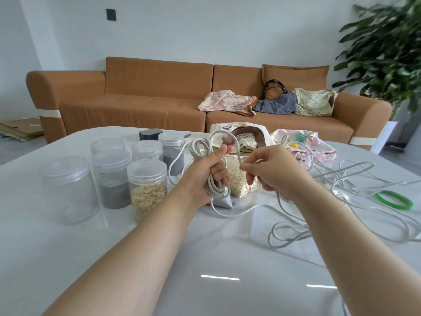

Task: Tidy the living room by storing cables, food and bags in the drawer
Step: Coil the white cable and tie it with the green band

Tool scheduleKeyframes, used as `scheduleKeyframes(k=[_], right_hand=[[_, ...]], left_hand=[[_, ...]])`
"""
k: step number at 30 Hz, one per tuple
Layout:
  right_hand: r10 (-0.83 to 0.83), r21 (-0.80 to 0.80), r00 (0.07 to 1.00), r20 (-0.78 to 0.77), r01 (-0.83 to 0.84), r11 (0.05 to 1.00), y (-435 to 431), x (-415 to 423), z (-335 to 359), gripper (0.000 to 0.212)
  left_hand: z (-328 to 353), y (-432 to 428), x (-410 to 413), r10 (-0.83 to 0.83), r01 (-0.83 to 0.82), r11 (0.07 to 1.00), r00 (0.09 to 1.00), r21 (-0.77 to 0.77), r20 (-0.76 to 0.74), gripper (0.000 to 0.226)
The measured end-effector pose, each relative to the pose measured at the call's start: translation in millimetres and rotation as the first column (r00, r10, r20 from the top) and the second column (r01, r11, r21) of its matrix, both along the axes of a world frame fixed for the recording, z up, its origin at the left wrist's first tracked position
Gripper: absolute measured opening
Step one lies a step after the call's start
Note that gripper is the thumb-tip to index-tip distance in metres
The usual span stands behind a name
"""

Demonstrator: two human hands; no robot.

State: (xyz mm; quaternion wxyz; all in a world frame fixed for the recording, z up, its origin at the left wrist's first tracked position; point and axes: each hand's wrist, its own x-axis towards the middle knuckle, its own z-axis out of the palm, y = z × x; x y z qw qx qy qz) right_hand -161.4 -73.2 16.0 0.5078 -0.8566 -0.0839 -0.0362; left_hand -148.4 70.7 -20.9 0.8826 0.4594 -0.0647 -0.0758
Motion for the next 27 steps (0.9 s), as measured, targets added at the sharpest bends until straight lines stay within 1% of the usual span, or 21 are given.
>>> scheduleKeyframes(k=[3,6,10,12,17,20,23,27], right_hand=[[0.028,-0.107,1.0,0.013,-0.027,0.994,1,-3,0,0.024],[0.058,-0.188,0.998,-0.012,-0.059,0.98,4,-6,2,0.025],[0.067,-0.258,0.996,-0.062,-0.081,0.963,4,-9,5,0.019],[0.06,-0.276,0.995,-0.082,-0.08,0.958,3,-8,4,0.017],[0.048,-0.298,0.992,-0.113,-0.081,0.951,2,-9,6,0.017],[0.058,-0.313,0.989,-0.133,-0.097,0.945,2,-12,7,0.022],[0.058,-0.318,0.987,-0.147,-0.103,0.943,2,-13,9,0.025],[0.076,-0.293,0.983,-0.166,-0.123,0.948,2,-14,10,0.023]], left_hand=[[0,-1,0,-0.002,0.001,1.0,1.0,0.017,0.022,0.014],[-1,-2,1,0.001,-0.003,0.999,0.999,0.04,0.05,0.018],[-1,-2,2,0.024,-0.036,0.992,0.995,0.121,0.101,0.01],[-1,-3,2,0.038,-0.058,0.984,0.992,0.169,0.12,0.006],[2,-4,0,0.034,-0.069,0.968,0.989,0.242,0.144,0.008],[2,-5,0,0.059,-0.105,0.954,0.984,0.282,0.165,0.015],[2,-6,-1,0.08,-0.129,0.954,0.98,0.272,0.182,0.019],[1,-7,-2,0.099,-0.141,0.958,0.98,0.248,0.174,0.021]])
